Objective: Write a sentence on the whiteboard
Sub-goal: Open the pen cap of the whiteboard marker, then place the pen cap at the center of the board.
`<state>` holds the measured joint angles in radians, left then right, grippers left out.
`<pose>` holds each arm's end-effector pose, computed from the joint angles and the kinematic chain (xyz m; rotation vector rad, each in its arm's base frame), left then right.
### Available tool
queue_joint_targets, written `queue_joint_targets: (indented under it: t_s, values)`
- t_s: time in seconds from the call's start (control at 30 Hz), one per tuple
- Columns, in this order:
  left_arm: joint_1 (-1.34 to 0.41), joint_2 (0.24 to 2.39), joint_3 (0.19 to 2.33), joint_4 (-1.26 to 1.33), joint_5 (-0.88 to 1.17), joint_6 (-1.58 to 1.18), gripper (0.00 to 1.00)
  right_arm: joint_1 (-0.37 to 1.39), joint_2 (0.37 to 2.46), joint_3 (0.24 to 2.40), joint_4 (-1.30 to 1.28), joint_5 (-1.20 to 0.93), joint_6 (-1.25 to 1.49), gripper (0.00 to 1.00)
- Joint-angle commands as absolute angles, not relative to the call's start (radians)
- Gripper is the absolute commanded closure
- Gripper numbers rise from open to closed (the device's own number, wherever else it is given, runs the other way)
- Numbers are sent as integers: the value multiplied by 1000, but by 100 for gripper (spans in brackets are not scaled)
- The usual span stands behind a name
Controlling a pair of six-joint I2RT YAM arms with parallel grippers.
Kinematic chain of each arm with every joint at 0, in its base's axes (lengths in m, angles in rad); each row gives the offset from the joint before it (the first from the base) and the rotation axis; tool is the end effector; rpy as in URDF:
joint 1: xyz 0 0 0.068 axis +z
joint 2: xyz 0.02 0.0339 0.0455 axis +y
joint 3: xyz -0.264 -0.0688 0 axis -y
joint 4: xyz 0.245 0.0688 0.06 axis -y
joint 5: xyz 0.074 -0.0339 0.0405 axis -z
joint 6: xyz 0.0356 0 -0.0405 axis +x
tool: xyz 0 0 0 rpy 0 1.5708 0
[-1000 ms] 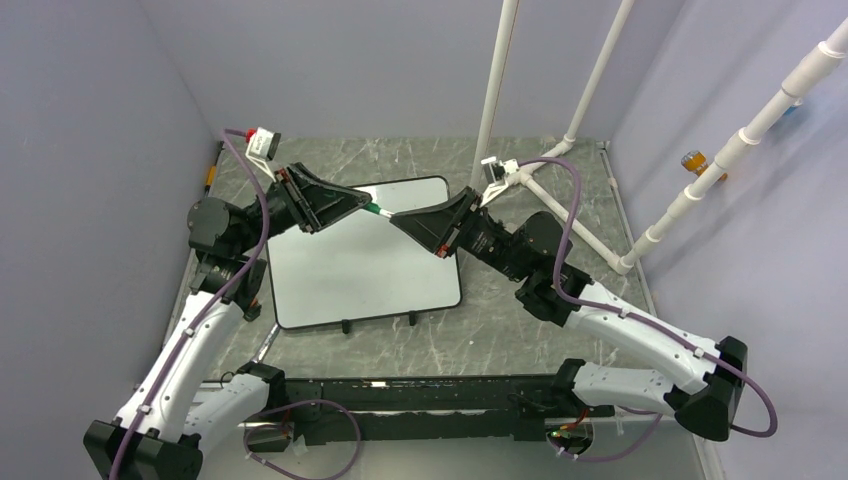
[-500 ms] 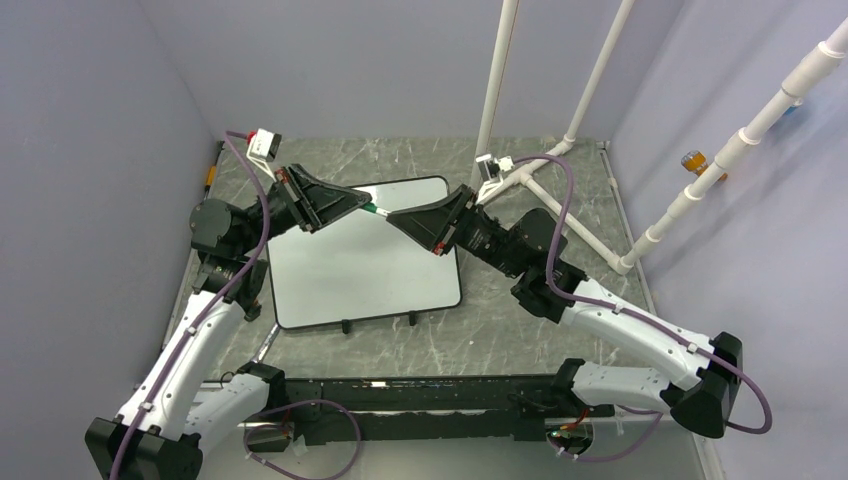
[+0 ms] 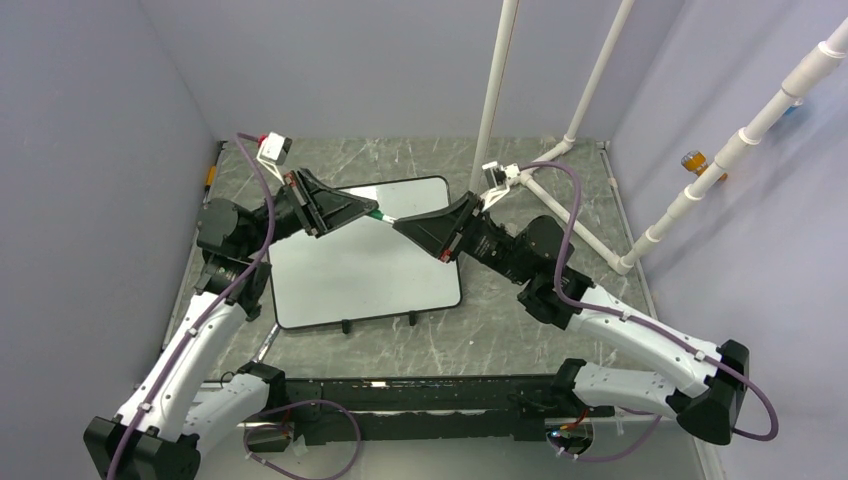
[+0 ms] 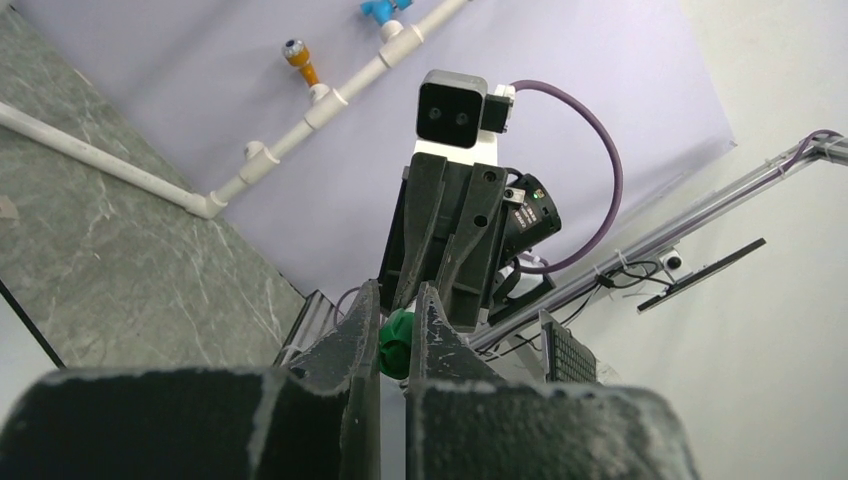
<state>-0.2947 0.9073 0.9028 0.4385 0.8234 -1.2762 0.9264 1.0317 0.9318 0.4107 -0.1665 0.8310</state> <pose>0.1759 -0.0807 0.4217 0.1648 1.5071 -1.7721 0.1383 0.1939 0.4087 -0.2324 1.4253 1.5915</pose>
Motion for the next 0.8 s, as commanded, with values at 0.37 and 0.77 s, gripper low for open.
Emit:
queue_joint_targets:
  t_s: [0.37,0.77]
  values:
    - [-213,917,927,400,747,-1226,100,901,856,875,351,-124,807,100]
    - [-253,951,957,296,698,-1122,100,895,742,915,178,-28,730,100]
